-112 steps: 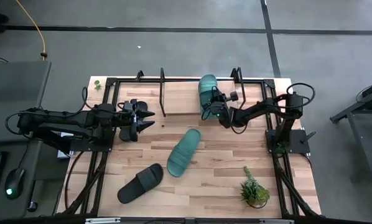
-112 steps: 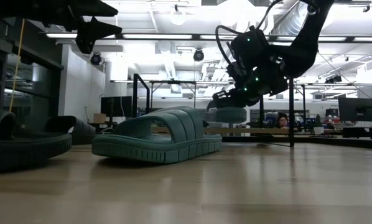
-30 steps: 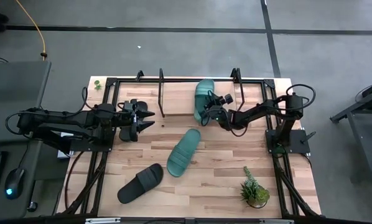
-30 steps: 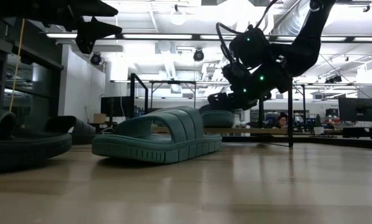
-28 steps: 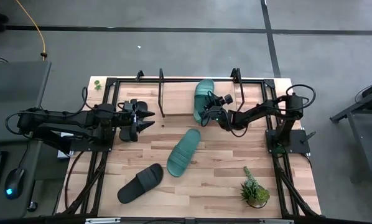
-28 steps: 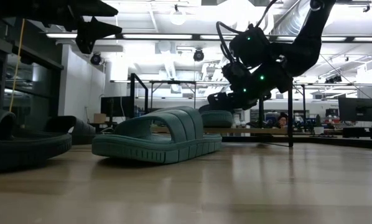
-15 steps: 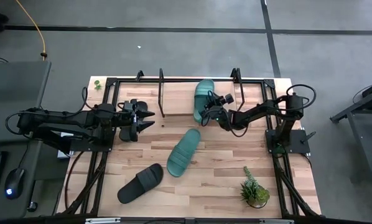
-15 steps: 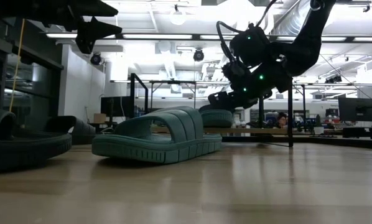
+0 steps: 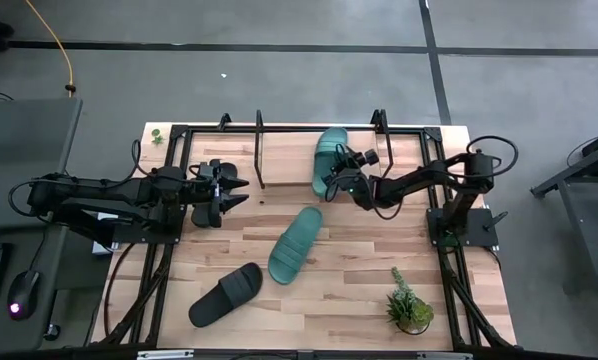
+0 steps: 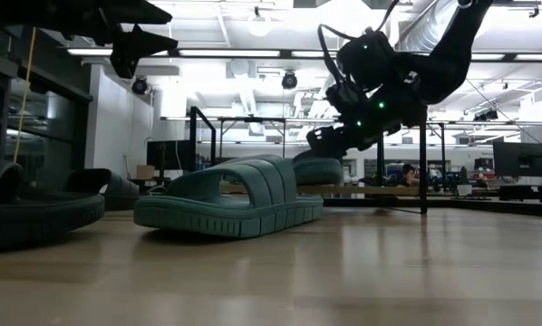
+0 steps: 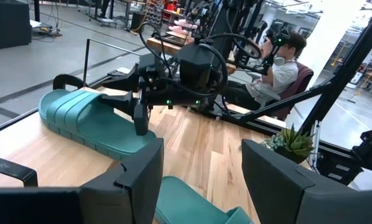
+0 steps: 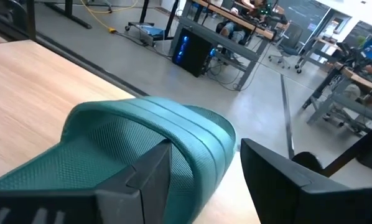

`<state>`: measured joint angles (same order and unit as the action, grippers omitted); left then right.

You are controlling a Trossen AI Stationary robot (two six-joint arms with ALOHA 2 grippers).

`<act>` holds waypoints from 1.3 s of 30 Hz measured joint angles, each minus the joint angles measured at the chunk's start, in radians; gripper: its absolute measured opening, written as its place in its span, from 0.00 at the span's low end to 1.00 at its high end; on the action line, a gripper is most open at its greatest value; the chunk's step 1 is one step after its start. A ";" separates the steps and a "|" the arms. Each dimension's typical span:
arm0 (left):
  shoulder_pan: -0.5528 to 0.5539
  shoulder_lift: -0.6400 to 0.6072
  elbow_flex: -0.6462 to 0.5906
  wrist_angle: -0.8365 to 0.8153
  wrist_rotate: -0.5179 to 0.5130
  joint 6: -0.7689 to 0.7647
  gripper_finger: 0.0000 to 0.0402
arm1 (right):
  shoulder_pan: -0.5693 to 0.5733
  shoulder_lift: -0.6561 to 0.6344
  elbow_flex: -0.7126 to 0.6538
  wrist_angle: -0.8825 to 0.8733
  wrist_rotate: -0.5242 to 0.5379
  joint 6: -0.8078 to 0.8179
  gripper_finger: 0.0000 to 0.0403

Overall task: Pick and place slides into the shelf
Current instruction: Put the bottom green slipper on the shelf

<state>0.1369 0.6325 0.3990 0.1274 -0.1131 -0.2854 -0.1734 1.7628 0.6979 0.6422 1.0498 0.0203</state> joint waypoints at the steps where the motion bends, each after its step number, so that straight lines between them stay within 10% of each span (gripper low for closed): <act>1: 0.000 0.000 0.000 0.000 0.000 0.000 0.49 | 0.001 -0.004 0.000 -0.002 -0.001 0.001 0.45; 39: 0.000 0.000 0.000 0.000 0.000 0.000 0.49 | -0.042 -0.019 0.002 -0.104 -0.161 0.003 0.32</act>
<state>0.1369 0.6325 0.3989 0.1276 -0.1131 -0.2855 -0.2158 1.7435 0.6994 0.5381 0.8890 0.0230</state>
